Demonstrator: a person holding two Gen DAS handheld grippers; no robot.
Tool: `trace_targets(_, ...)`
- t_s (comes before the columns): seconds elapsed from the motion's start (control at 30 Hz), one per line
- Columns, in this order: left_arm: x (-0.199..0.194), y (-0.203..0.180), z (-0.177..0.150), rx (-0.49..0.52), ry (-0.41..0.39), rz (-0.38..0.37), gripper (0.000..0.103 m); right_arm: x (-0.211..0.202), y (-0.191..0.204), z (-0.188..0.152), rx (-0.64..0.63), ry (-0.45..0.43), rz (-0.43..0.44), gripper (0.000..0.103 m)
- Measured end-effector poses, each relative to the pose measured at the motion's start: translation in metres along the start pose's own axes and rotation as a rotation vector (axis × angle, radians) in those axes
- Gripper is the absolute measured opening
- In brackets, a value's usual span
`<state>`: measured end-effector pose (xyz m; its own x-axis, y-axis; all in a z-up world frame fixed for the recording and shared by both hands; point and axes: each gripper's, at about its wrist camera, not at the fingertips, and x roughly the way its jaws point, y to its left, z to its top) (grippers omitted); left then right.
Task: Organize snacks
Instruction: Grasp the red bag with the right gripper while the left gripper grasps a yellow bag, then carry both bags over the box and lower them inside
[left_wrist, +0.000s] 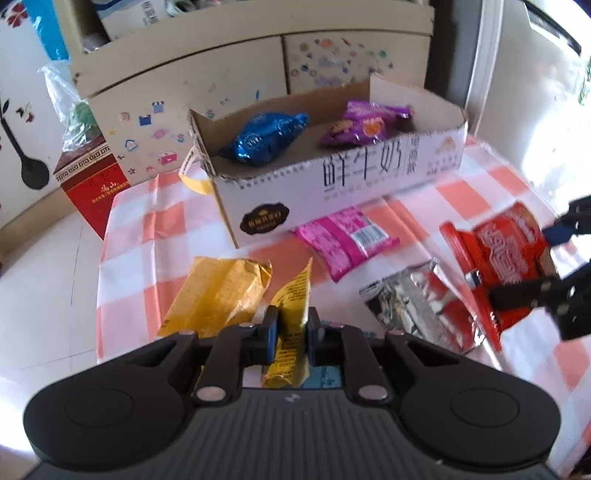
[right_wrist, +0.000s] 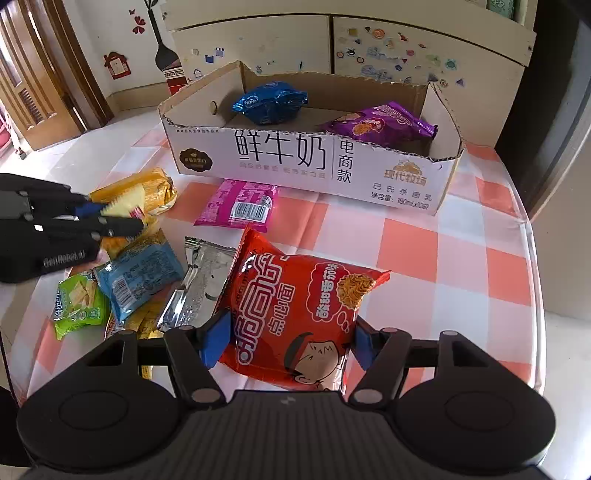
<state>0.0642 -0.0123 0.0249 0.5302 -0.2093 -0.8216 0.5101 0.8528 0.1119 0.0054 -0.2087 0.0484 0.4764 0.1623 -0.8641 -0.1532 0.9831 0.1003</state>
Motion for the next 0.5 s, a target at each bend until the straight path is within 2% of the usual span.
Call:
trace_targets(0.1, 0.009, -0.002, -0.005, 0.022, 0.023, 0.053, 0.023, 0.001, 0.002, 0.000, -0.006, 0.002, 0.003, 0.073)
trace_targets(0.2, 0.020, -0.001, -0.009, 0.008, 0.054, 0.063, 0.019, 0.002, 0.004, 0.001, -0.007, 0.005, 0.003, 0.073)
trace_targets(0.27, 0.018, 0.001, -0.007, -0.006, 0.044, 0.062, 0.014, 0.002, 0.004, 0.001, -0.007, 0.003, 0.002, 0.073)
trace_targets(0.5, -0.014, 0.004, 0.002, -0.058, -0.053, 0.037, 0.014, -0.005, 0.006, 0.006, -0.010, -0.027, 0.019, 0.073)
